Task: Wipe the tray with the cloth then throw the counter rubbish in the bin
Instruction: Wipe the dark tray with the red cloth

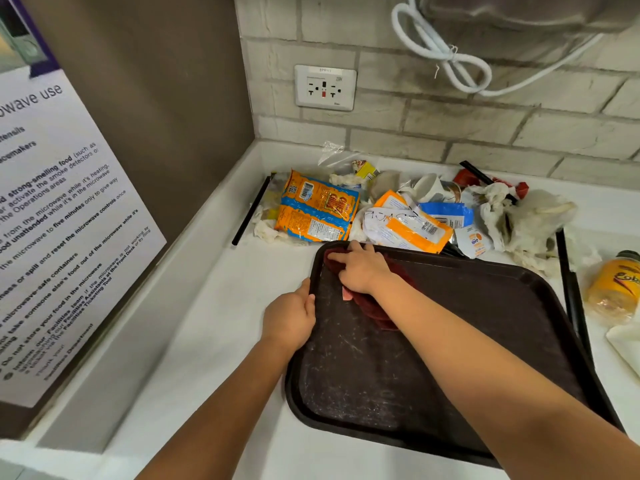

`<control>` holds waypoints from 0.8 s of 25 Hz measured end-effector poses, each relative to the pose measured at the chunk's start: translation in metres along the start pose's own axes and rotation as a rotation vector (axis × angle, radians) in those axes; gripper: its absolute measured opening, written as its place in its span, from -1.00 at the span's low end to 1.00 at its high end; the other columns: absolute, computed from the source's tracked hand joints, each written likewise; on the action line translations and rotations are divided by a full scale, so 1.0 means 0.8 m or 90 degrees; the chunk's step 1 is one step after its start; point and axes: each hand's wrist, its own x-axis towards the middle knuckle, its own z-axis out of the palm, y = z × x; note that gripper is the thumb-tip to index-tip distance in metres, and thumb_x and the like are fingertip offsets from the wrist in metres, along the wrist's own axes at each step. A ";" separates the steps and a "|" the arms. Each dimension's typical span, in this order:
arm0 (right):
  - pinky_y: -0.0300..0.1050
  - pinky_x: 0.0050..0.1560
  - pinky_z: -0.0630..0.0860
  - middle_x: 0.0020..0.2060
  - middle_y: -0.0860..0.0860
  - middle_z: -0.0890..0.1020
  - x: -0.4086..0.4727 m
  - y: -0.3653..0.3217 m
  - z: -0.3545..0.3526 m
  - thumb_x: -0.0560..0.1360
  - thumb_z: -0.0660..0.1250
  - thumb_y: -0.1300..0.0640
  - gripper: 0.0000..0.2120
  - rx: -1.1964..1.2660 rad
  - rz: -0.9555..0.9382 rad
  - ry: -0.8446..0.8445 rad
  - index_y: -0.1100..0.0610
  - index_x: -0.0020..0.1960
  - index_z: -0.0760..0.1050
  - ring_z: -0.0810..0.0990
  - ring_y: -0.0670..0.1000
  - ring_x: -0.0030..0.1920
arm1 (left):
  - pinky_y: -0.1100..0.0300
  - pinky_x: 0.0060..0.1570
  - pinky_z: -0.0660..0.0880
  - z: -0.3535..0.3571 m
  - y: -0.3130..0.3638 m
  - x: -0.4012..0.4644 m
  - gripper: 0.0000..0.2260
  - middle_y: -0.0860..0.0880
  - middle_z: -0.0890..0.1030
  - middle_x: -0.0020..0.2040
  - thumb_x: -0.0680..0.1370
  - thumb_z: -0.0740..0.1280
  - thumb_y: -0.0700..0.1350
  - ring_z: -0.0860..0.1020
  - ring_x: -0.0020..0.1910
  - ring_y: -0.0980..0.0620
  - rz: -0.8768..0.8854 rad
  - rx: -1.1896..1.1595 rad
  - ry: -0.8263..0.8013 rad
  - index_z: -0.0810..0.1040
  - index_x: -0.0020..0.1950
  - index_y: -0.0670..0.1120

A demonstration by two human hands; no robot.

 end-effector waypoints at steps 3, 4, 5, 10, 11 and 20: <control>0.12 0.36 0.22 0.42 0.08 0.21 -0.005 -0.006 0.001 0.51 0.16 0.07 -0.47 -0.022 -0.029 -0.011 -0.20 0.45 0.18 0.16 0.22 0.41 | 0.14 0.04 0.49 0.000 0.004 -0.004 -0.60 -0.07 0.61 0.11 0.65 -0.02 -0.01 0.58 0.07 -0.04 -0.007 0.017 0.013 0.18 0.50 0.00; 0.11 0.35 0.23 0.41 0.08 0.22 -0.009 -0.008 0.002 0.51 0.16 0.08 -0.47 -0.026 -0.037 -0.014 -0.20 0.45 0.18 0.18 0.22 0.39 | 0.14 0.02 0.49 0.000 0.003 -0.006 -0.60 -0.07 0.61 0.10 0.65 -0.02 -0.01 0.58 0.06 -0.04 -0.007 0.025 0.014 0.18 0.50 0.00; 0.10 0.33 0.25 0.39 0.08 0.24 -0.010 -0.008 0.002 0.52 0.15 0.08 -0.48 -0.028 -0.043 -0.014 -0.20 0.44 0.19 0.21 0.21 0.37 | 0.14 0.01 0.49 0.000 0.004 -0.004 -0.60 -0.07 0.61 0.10 0.65 -0.02 -0.02 0.58 0.06 -0.04 -0.005 0.031 0.016 0.18 0.50 0.00; 0.03 0.24 0.30 0.30 0.05 0.32 -0.027 -0.012 0.006 0.50 0.19 0.11 -0.47 -0.036 -0.069 -0.021 -0.21 0.42 0.23 0.29 0.16 0.25 | 0.13 0.10 0.48 0.000 0.005 -0.004 -0.60 -0.06 0.58 0.20 0.65 -0.02 -0.02 0.55 0.15 -0.05 -0.017 0.011 0.023 0.21 0.49 0.00; 0.02 0.22 0.30 0.29 0.05 0.33 -0.033 -0.013 0.008 0.50 0.18 0.12 -0.46 -0.036 -0.079 -0.026 -0.22 0.42 0.23 0.30 0.15 0.24 | 0.13 0.11 0.47 0.000 0.004 -0.004 -0.61 -0.07 0.57 0.22 0.65 -0.02 -0.02 0.54 0.17 -0.06 -0.018 0.005 0.024 0.22 0.49 0.00; -0.06 0.15 0.27 0.26 0.02 0.33 -0.112 -0.028 0.036 0.51 0.12 0.15 -0.48 -0.053 -0.177 -0.008 -0.24 0.39 0.26 0.32 0.10 0.15 | 0.12 0.20 0.41 0.000 0.002 -0.004 -0.62 -0.03 0.48 0.36 0.64 0.02 -0.05 0.45 0.31 -0.06 -0.039 -0.071 0.029 0.30 0.46 0.00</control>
